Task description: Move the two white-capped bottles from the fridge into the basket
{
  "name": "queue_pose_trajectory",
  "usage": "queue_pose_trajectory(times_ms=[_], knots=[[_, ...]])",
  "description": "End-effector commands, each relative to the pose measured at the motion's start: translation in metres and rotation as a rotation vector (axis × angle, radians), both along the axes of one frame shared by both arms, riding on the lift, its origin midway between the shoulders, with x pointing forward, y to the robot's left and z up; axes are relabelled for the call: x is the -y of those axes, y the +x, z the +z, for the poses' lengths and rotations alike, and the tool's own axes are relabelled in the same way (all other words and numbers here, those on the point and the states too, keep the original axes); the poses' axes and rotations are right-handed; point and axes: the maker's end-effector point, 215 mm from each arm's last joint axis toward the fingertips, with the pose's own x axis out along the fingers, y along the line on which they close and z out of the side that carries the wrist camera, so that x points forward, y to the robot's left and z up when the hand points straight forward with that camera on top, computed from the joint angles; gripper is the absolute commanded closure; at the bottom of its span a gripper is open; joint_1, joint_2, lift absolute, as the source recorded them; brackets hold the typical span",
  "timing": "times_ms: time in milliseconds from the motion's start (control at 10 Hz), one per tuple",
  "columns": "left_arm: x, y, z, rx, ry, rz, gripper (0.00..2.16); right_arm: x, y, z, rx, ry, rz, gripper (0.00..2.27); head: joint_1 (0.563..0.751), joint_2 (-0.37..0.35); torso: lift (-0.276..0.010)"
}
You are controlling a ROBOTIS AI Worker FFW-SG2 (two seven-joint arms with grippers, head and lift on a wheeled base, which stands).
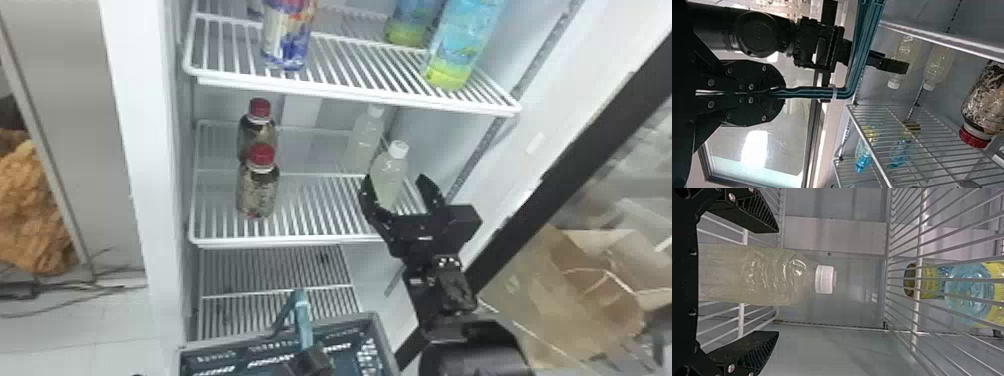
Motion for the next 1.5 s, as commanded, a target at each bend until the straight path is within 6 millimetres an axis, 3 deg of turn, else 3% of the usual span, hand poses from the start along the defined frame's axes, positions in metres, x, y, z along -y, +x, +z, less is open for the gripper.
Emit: queue_pose_trajectory(times_ms=[0, 100, 300, 400, 600, 800, 1000, 1400], knots=[[0.000, 0.000, 0.001, 0.002, 0.000, -0.001, 1.12, 0.002, 0.008, 0.005, 0.009, -0.004, -0.002, 0.17, 0.695, -0.350, -0.260], [0.000, 0.000, 0.001, 0.002, 0.000, -0.001, 1.12, 0.003, 0.011, 0.006, 0.009, -0.003, -0.003, 0.23, 0.695, -0.350, -0.260], [0.000, 0.000, 0.001, 0.002, 0.000, -0.001, 1.12, 0.003, 0.016, 0.005, 0.009, 0.018, -0.002, 0.71, 0.695, -0.350, -0.260], [0.000, 0.001, 0.001, 0.001, -0.002, 0.000, 1.12, 0.003, 0.016, 0.003, 0.007, 0.025, -0.003, 0.80, 0.695, -0.350, -0.260], [0.000, 0.000, 0.000, -0.001, -0.001, 0.002, 1.12, 0.003, 0.016, 0.001, 0.005, 0.054, -0.002, 0.87, 0.695, -0.350, -0.260], [0.000, 0.000, 0.000, -0.001, -0.001, 0.002, 1.12, -0.009, 0.010, 0.015, 0.033, 0.089, 0.026, 0.87, 0.695, -0.350, -0.260], [-0.001, 0.002, 0.000, 0.000, 0.000, 0.006, 1.12, -0.024, -0.006, 0.042, 0.080, 0.108, 0.061, 0.87, 0.695, -0.350, -0.260], [-0.002, 0.003, 0.000, -0.001, -0.002, 0.011, 1.12, -0.054, -0.047, 0.066, 0.058, 0.172, 0.146, 0.87, 0.695, -0.350, -0.260]])
